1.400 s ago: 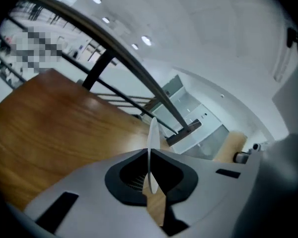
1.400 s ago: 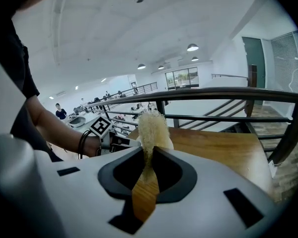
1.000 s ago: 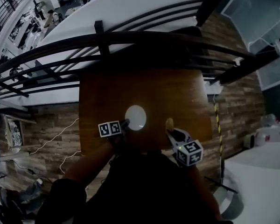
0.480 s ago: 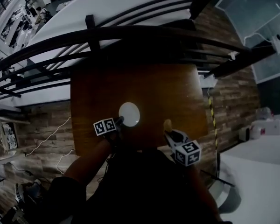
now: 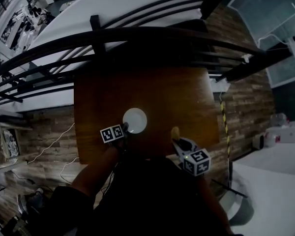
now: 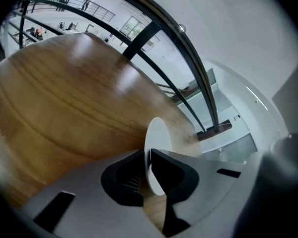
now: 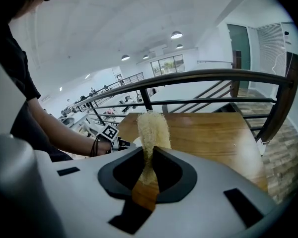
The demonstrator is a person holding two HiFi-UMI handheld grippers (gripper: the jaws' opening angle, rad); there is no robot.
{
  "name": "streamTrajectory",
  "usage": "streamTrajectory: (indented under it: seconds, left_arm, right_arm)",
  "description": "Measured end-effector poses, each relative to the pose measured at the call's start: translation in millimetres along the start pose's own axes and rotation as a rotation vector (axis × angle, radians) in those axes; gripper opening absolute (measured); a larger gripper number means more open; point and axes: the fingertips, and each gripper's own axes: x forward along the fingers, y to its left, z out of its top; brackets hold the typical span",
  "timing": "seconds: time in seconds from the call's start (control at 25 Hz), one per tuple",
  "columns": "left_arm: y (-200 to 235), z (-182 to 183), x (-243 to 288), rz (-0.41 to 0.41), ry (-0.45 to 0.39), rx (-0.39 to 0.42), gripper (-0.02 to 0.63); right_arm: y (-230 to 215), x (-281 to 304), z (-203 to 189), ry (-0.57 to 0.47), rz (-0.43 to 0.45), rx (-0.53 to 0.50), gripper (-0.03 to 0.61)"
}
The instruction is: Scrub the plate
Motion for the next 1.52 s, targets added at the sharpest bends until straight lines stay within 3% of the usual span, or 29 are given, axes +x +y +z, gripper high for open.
streamTrajectory:
  seconds: [0.2, 0.48, 0.64, 0.88, 1.08, 1.24, 1.44, 1.52]
  left_arm:
    - [8.0, -3.6, 2.7, 0.063, 0.015, 0.072, 0.069]
    - [15.5, -6.1, 4.1, 0.136, 0.002, 0.064, 0.147]
    - [18.2, -9.0, -1.3, 0.151, -0.024, 0.024, 0.156]
    - [9.4, -12.1, -10.9, 0.196, -0.07, 0.077, 0.163]
    - [-10.1, -2.0, -44.8, 0.253, -0.154, 0.217, 0.161]
    - [-28.3, 4.9, -74.5, 0.287, -0.249, 0.217, 0.161]
    - [-71.9, 0.5, -104.7, 0.315, -0.371, 0.157, 0.158]
    - [-97.0, -6.9, -115.4, 0.323, -0.418, 0.159, 0.124]
  right_arm:
    - [-3.2, -0.2, -2.9, -0.002, -0.005, 0.01, 0.058]
    - [-7.9, -4.3, -7.0, 0.004, -0.004, -0.003, 0.058]
    - [-6.5, -6.0, -7.4, 0.0, 0.024, -0.007, 0.058]
    - [-13.3, -15.0, -6.9, -0.001, 0.069, -0.036, 0.058]
    - [-9.6, -5.5, 3.9, -0.013, 0.153, -0.077, 0.058]
    - [-9.5, 5.2, 13.4, -0.007, 0.253, -0.13, 0.058]
    - [-15.4, 5.4, 33.4, -0.018, 0.382, -0.244, 0.058]
    - [-16.9, -2.1, 34.3, -0.01, 0.43, -0.269, 0.058]
